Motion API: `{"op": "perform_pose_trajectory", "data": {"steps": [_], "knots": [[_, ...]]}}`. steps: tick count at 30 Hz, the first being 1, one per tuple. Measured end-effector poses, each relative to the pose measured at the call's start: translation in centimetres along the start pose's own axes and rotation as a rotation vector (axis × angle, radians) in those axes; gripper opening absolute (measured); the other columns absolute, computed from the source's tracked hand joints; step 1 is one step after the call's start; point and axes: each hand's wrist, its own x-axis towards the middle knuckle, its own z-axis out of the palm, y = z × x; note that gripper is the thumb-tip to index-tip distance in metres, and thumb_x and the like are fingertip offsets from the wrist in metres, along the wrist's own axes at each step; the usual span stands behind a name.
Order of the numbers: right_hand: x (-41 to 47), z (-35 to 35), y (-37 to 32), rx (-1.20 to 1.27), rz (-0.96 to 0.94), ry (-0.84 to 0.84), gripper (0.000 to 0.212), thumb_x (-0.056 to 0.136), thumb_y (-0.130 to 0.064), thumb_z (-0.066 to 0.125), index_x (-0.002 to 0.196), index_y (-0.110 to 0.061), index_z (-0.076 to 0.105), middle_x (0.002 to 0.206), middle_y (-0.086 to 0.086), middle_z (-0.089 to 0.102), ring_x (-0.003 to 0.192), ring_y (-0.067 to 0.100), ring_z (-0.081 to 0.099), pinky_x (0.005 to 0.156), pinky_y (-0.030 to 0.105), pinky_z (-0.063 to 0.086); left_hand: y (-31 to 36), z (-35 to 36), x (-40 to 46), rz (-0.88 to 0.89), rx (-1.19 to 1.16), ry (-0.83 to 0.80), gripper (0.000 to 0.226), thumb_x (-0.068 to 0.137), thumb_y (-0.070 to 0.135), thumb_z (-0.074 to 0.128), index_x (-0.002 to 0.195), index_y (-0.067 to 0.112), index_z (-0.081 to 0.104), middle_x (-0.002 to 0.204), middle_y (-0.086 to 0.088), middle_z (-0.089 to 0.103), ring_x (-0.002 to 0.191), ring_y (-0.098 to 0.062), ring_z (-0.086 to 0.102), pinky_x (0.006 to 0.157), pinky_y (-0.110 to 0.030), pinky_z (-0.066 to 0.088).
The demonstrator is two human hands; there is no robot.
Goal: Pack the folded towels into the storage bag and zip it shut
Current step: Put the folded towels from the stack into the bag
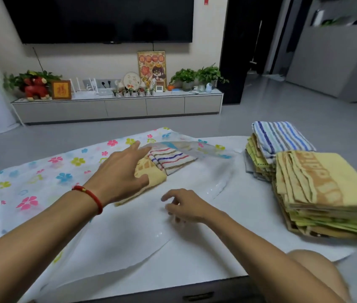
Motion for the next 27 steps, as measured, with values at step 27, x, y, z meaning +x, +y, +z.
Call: {"op": "perform_pose_trajectory", "data": {"steps": [27], "knots": [[-21.6,-25.0,12.0,0.873,0.388,0.479,0.064,0.087,0.006,0.062,0.142,-0.027,0.056,0.138,0.016,0.063,0.101,0.029,0.072,0.075,0.040,0.064,-0.9,7.2,-9.3,-0.261,0.204,-0.030,0.056,0.084,0.050,0.059,0.138,0.055,0.043,0.165,-0.005,0.008,0.147,-0.041,-0.005,0.107,-0.073,0.018]]}}
